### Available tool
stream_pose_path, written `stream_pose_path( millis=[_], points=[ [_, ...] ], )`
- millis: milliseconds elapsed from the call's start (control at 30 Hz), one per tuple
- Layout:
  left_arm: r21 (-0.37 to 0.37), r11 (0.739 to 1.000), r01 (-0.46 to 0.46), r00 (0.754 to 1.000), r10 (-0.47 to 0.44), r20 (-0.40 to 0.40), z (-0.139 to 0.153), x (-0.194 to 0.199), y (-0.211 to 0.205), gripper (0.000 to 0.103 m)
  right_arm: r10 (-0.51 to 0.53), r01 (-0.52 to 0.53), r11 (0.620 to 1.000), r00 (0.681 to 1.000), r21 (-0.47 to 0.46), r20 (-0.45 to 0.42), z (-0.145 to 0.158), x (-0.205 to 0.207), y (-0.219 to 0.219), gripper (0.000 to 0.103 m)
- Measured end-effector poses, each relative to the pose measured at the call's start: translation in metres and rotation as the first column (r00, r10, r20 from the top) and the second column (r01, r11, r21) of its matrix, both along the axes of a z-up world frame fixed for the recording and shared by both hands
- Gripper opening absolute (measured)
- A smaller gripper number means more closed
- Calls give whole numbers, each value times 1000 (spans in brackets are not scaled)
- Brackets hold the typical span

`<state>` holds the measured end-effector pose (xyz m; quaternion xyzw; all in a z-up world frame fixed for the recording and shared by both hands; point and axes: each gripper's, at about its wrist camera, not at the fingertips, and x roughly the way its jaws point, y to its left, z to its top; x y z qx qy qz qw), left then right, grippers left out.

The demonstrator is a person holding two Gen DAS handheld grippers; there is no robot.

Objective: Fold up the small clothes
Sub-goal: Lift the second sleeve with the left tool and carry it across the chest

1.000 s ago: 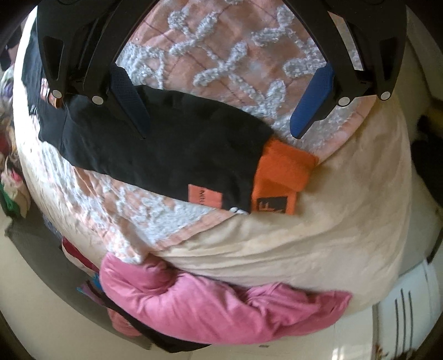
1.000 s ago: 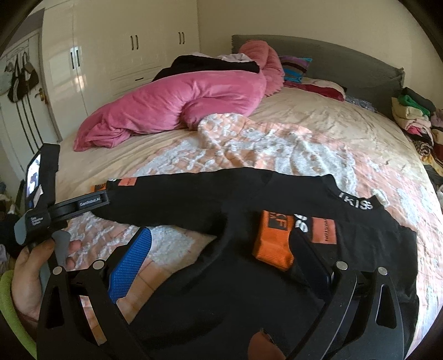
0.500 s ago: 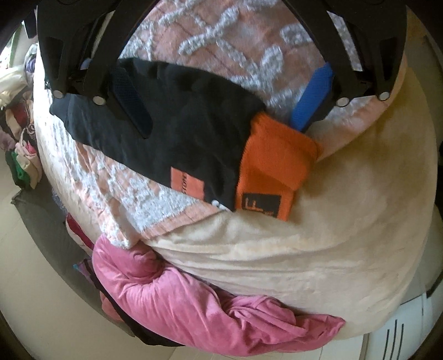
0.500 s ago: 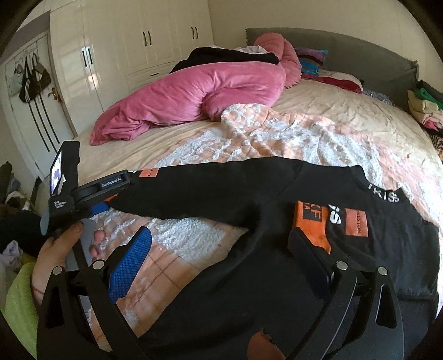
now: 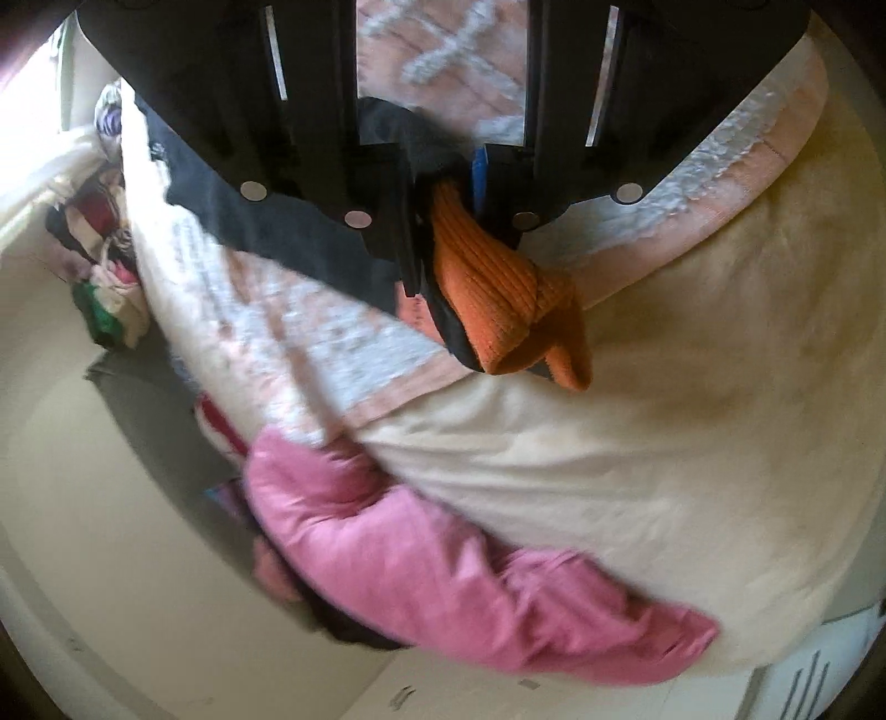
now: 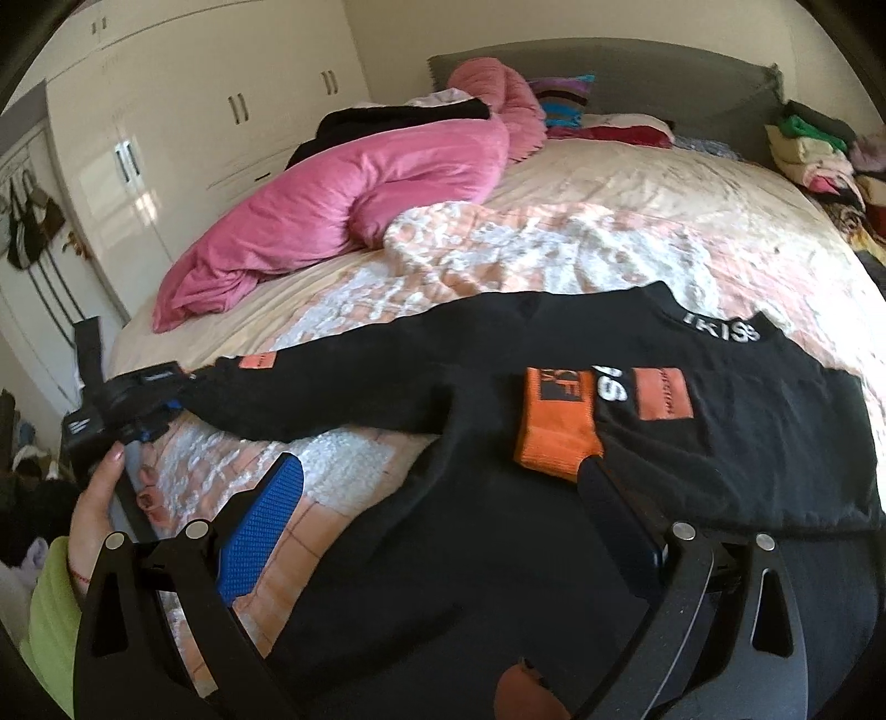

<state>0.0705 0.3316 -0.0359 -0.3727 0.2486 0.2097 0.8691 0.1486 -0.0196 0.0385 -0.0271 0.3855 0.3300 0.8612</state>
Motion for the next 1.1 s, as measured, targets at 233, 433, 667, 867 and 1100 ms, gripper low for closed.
stream_pose_path(
  millis=[233,433,667,867,1100],
  points=[
    [69,995,78,992,-85,95,41,-1,-28,7,-90,90,994,996,58,-1,13,-2,-38,99],
    [105,987,126,979,-140,149,70,-4,-47,7,-155,156,982,988,107,-20,22,0,-69,99],
    [133,977,167,967,-188,171,91,-4,-62,6,-211,213,969,977,126,-33,26,-1,-96,99],
    [168,960,223,947,-254,194,112,1,-89,5,-244,248,958,969,146,-42,26,-2,-113,99],
    [190,940,285,925,-321,202,125,8,-120,5,-279,284,943,959,171,-53,24,-3,-135,99]
  ],
)
